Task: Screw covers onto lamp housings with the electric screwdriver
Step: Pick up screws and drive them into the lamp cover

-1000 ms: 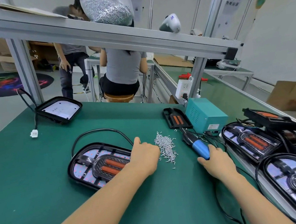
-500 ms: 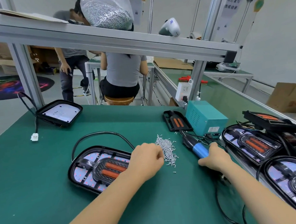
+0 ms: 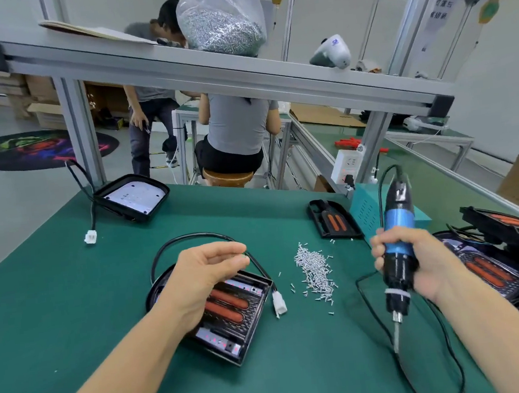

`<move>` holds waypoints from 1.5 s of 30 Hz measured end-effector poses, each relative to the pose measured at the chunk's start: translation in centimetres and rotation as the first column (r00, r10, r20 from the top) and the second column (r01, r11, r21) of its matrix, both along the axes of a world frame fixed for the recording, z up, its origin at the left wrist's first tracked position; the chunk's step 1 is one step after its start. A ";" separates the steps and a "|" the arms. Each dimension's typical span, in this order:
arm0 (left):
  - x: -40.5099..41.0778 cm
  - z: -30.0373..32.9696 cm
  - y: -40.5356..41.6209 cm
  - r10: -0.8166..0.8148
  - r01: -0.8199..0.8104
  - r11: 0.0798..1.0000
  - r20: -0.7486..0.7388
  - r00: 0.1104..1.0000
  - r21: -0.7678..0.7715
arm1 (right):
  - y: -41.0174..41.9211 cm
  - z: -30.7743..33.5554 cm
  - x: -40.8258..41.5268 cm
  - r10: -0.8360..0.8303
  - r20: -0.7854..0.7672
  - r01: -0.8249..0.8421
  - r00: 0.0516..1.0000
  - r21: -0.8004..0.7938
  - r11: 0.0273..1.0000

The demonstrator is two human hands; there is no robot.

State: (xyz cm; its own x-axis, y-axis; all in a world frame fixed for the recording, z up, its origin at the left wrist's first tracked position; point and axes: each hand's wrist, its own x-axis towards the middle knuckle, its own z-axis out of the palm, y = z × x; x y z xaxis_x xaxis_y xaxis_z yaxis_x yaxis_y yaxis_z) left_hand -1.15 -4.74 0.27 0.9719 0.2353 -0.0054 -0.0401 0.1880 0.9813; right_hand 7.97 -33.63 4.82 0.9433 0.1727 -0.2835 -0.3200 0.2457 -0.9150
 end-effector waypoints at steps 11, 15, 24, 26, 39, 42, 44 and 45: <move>-1.5 -0.5 0.4 0.002 -0.005 0.987 -0.018 1.000 -0.159 | 8.5 3.9 -4.0 -0.152 0.306 -0.002 0.940 0.449 0.893; -2.1 -0.8 0.5 0.011 -0.013 0.964 -0.009 1.000 -0.266 | 9.8 3.9 -4.6 -0.235 0.315 0.031 0.920 0.540 0.841; -3.1 -0.9 -0.6 0.001 -0.014 0.960 -0.045 0.999 -0.278 | 11.7 4.3 -6.7 -0.405 0.352 0.053 0.844 0.696 0.716; -3.2 -0.9 -1.0 -0.012 -0.001 0.963 -0.045 0.999 -0.268 | 11.9 4.3 -7.0 -0.438 0.371 0.067 0.819 0.696 0.715; -3.5 -0.3 -3.4 -0.056 0.068 0.930 0.042 0.998 -0.361 | 12.9 4.5 -7.7 -0.526 0.411 0.114 0.744 0.699 0.706; -3.6 -0.4 -3.4 -0.050 0.063 0.924 0.042 0.998 -0.378 | 13.0 4.4 -7.7 -0.520 0.413 0.106 0.748 0.699 0.707; -3.7 -0.4 -3.4 -0.052 0.062 0.914 0.037 0.998 -0.400 | 13.1 4.4 -7.7 -0.520 0.412 0.104 0.748 0.701 0.706; -3.7 -0.4 -3.4 -0.055 0.065 0.906 0.035 0.998 -0.419 | 13.0 4.4 -7.7 -0.521 0.414 0.104 0.747 0.701 0.706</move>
